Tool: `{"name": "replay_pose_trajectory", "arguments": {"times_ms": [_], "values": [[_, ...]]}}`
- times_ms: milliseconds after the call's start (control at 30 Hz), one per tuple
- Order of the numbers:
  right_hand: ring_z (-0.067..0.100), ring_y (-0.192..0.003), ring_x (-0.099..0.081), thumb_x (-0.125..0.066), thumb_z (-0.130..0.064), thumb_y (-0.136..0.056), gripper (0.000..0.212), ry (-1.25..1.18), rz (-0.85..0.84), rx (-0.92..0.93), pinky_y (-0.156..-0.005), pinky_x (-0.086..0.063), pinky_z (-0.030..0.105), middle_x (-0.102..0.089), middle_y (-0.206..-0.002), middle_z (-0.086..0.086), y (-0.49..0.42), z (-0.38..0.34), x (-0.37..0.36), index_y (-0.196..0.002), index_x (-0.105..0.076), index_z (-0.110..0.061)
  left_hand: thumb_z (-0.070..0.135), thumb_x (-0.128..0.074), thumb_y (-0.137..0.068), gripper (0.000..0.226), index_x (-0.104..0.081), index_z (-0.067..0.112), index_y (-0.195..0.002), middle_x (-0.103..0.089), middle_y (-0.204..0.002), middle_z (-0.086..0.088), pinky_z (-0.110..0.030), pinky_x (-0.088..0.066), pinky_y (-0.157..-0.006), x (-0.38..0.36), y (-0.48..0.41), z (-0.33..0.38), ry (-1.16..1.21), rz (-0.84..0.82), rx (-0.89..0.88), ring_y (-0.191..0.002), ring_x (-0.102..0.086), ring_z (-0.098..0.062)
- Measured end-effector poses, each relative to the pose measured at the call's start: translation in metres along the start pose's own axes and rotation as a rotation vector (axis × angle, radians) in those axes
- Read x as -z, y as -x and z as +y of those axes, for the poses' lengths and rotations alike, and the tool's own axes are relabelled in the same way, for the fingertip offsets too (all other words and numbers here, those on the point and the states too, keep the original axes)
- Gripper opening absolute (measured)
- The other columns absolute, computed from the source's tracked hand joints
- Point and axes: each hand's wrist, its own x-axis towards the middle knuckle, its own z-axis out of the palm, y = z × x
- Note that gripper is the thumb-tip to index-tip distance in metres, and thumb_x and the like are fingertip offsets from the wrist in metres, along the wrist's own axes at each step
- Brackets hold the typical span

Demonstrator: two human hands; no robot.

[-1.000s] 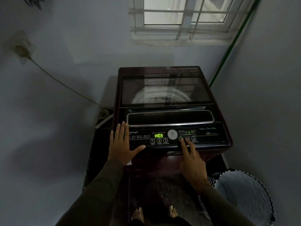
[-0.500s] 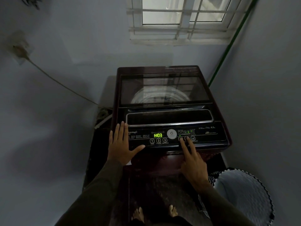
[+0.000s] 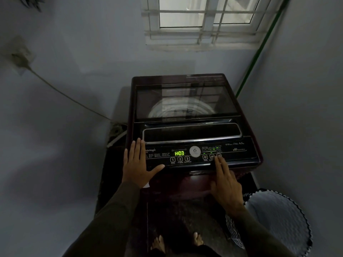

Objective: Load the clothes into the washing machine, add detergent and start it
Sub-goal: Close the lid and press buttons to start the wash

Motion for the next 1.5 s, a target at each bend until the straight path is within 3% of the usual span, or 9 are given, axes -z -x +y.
{"name": "replay_pose_trajectory", "arguments": {"times_ms": [267, 600, 733, 867, 1000, 1333, 1500], "values": [[0.023, -0.117, -0.051, -0.054, -0.014, -0.087, 0.082, -0.033, -0.017, -0.036, -0.078, -0.057, 0.039, -0.007, -0.162, -0.012, -0.005, 0.0, 0.003, -0.156, -0.01, -0.023, 0.094, -0.022, -0.074, 0.12, 0.0, 0.01, -0.157, 0.003, -0.166, -0.006, -0.052, -0.003, -0.123, -0.001, 0.0, -0.001, 0.006, -0.001, -0.001, -0.153, 0.007, -0.02], [0.024, -0.113, -0.055, -0.057, -0.016, -0.085, 0.083, -0.023, -0.002, -0.023, -0.072, -0.055, 0.038, -0.008, -0.161, -0.013, -0.006, 0.001, 0.007, -0.156, -0.013, -0.022, 0.093, -0.025, -0.075, 0.12, 0.002, 0.011, -0.157, 0.004, -0.166, -0.005, -0.052, -0.002, -0.123, -0.003, -0.001, -0.001, 0.006, -0.002, 0.001, -0.152, 0.009, -0.019], [0.025, -0.124, -0.049, -0.057, -0.024, -0.088, 0.08, -0.087, -0.025, -0.068, -0.084, -0.055, 0.044, -0.008, -0.161, -0.01, -0.004, -0.011, 0.015, -0.155, -0.014, -0.02, 0.093, -0.025, -0.075, 0.12, 0.003, 0.011, -0.157, 0.006, -0.166, -0.005, -0.052, -0.002, -0.123, -0.002, 0.0, -0.001, 0.007, -0.006, 0.006, -0.152, 0.01, -0.019], [0.018, -0.132, -0.042, -0.055, -0.021, -0.092, 0.07, -0.1, -0.032, 0.095, -0.09, -0.053, 0.031, -0.014, -0.16, -0.008, 0.003, -0.046, 0.021, -0.154, -0.021, -0.018, 0.093, -0.025, -0.075, 0.12, 0.002, 0.011, -0.157, 0.005, -0.166, -0.006, -0.052, -0.002, -0.123, -0.001, -0.001, 0.0, 0.003, -0.001, -0.001, -0.152, 0.01, -0.019], [0.019, -0.128, -0.043, -0.052, -0.024, -0.094, 0.068, -0.124, -0.11, 0.221, -0.09, -0.049, 0.03, -0.015, -0.159, -0.009, 0.009, -0.084, 0.013, -0.153, -0.02, -0.017, 0.093, -0.024, -0.074, 0.12, 0.0, 0.01, -0.157, 0.003, -0.166, -0.007, -0.053, -0.005, -0.123, -0.001, 0.0, -0.001, -0.01, 0.005, 0.001, -0.153, 0.007, -0.02], [0.02, -0.109, -0.063, -0.051, -0.015, -0.093, 0.07, -0.042, -0.09, 0.218, -0.073, -0.047, 0.027, -0.015, -0.163, -0.008, 0.009, -0.086, 0.003, -0.155, -0.019, -0.017, 0.094, -0.022, -0.074, 0.12, -0.004, 0.009, -0.157, -0.001, -0.166, -0.007, -0.052, -0.005, -0.123, -0.002, -0.001, -0.001, -0.024, 0.009, 0.005, -0.153, 0.003, -0.021], [0.025, -0.099, -0.068, -0.051, -0.016, -0.095, 0.064, -0.027, -0.091, 0.211, -0.077, -0.05, 0.032, -0.024, -0.161, -0.01, 0.004, -0.087, 0.013, -0.153, -0.026, -0.021, 0.094, -0.02, -0.074, 0.12, -0.001, 0.009, -0.157, 0.001, -0.166, -0.007, -0.052, -0.005, -0.123, -0.002, 0.0, 0.0, -0.025, 0.004, 0.006, -0.153, 0.004, -0.021]]}}
